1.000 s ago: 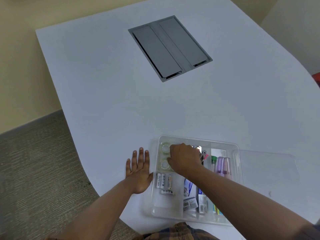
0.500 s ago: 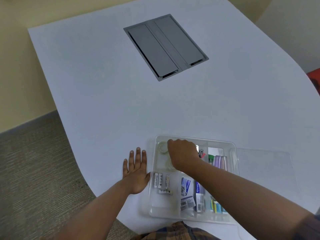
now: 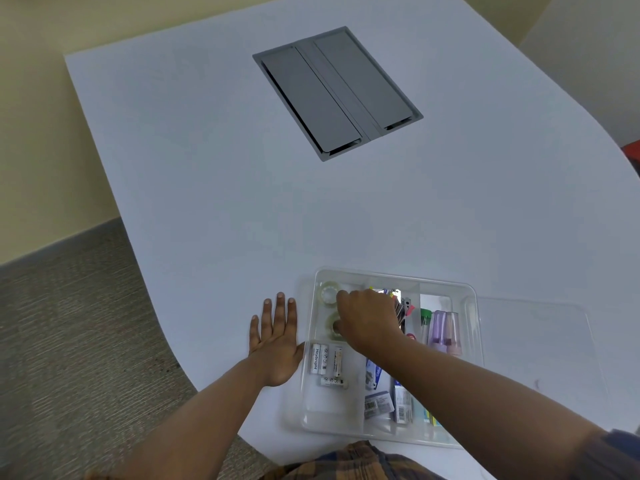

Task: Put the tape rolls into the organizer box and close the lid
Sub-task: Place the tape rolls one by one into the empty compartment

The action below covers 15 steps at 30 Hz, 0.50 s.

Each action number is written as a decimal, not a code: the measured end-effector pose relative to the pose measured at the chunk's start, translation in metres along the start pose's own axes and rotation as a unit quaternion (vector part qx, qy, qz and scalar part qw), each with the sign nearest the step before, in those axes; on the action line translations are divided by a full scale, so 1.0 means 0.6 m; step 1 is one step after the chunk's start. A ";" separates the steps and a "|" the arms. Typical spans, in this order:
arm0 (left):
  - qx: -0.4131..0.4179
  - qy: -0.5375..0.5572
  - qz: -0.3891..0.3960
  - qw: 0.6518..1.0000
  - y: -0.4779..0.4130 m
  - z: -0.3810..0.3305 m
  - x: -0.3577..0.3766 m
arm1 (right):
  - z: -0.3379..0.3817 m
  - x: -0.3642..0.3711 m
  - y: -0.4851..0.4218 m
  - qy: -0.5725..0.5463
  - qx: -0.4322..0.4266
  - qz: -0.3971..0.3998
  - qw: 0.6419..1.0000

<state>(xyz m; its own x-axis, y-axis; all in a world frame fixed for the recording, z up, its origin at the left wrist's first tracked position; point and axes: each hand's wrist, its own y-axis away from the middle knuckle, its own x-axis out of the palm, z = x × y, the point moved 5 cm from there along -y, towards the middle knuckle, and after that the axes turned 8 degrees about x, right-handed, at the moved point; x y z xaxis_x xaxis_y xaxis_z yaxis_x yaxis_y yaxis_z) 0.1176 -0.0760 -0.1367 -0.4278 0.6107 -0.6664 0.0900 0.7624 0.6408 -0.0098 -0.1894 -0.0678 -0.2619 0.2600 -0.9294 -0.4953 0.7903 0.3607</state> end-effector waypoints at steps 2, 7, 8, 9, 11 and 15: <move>-0.001 -0.003 -0.004 1.000 -0.001 0.001 0.000 | 0.002 -0.002 0.000 -0.005 -0.001 0.001 1.000; 0.002 -0.001 -0.005 1.000 -0.004 0.003 0.002 | 0.007 -0.001 0.005 -0.033 -0.003 0.031 0.999; 0.002 -0.001 -0.006 1.000 -0.004 0.003 0.002 | 0.008 -0.001 0.006 -0.040 -0.001 0.035 0.999; 0.001 -0.001 -0.006 1.000 -0.004 0.003 0.003 | 0.008 -0.002 0.007 -0.045 0.001 0.039 0.998; -0.001 -0.003 -0.007 1.000 -0.004 0.004 0.003 | 0.009 -0.002 0.010 -0.046 0.003 0.042 0.998; 0.001 -0.001 -0.009 1.000 -0.005 0.004 0.004 | 0.009 -0.003 0.017 -0.053 0.007 0.032 0.998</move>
<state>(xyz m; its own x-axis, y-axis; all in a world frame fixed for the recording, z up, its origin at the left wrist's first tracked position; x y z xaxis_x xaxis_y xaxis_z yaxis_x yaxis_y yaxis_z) 0.1185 -0.0762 -0.1410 -0.4277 0.5971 -0.6787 0.0838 0.7737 0.6279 -0.0103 -0.1788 -0.0630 -0.2035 0.3676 -0.9074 -0.4685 0.7773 0.4199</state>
